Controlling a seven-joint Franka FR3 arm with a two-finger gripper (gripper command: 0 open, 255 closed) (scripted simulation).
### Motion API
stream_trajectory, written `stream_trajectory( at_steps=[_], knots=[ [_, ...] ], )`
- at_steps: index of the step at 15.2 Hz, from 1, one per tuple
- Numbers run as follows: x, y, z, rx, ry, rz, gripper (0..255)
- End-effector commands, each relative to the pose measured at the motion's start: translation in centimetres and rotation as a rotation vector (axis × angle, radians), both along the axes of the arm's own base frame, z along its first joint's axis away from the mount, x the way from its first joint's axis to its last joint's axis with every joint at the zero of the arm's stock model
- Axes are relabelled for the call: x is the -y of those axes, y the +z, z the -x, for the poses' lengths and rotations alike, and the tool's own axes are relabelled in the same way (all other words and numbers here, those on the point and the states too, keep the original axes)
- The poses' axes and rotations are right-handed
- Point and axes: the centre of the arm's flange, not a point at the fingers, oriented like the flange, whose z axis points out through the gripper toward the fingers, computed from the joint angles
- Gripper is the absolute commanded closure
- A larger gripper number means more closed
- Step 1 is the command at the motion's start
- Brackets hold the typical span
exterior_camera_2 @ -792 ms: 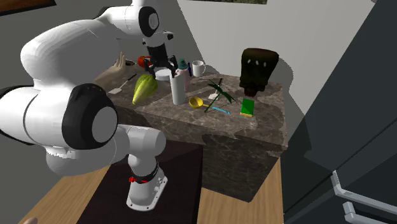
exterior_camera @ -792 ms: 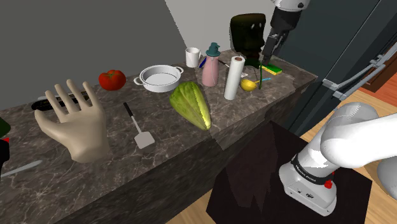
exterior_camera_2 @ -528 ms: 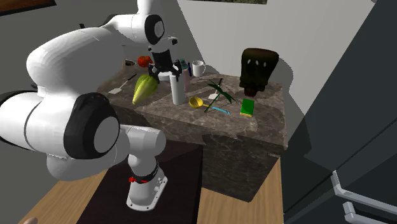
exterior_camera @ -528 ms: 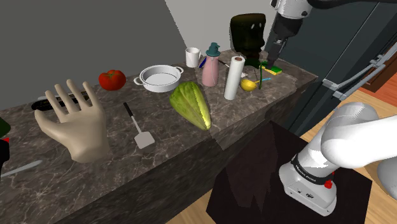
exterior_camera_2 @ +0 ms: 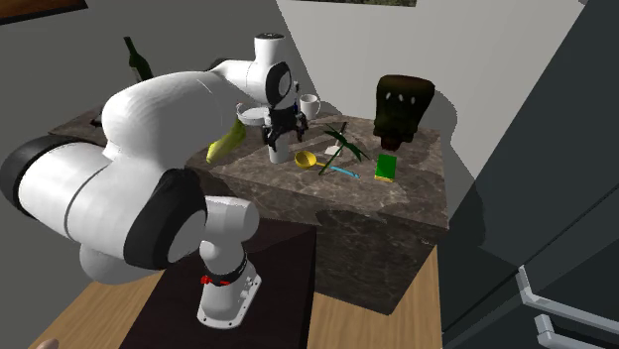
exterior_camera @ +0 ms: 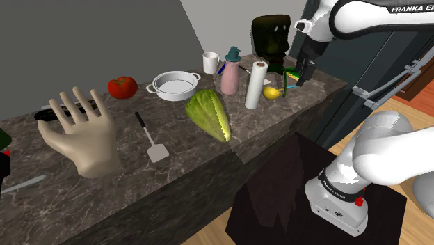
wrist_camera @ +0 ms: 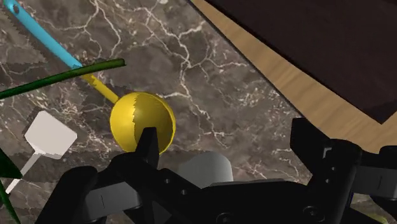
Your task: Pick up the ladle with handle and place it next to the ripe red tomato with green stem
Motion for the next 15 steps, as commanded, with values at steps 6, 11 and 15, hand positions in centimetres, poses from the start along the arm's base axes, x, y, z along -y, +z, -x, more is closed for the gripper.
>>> stream_trajectory(
  at_steps=[6, 11, 15],
  knots=[
    [6.6, -6.3, -2.7, 0.033, 0.378, -0.002, 0],
    [10.5, -10.7, -6.1, 0.056, 0.641, -0.004, 0],
    [11.9, -13.3, -8.2, 0.066, 0.763, -0.005, 0]
  ],
)
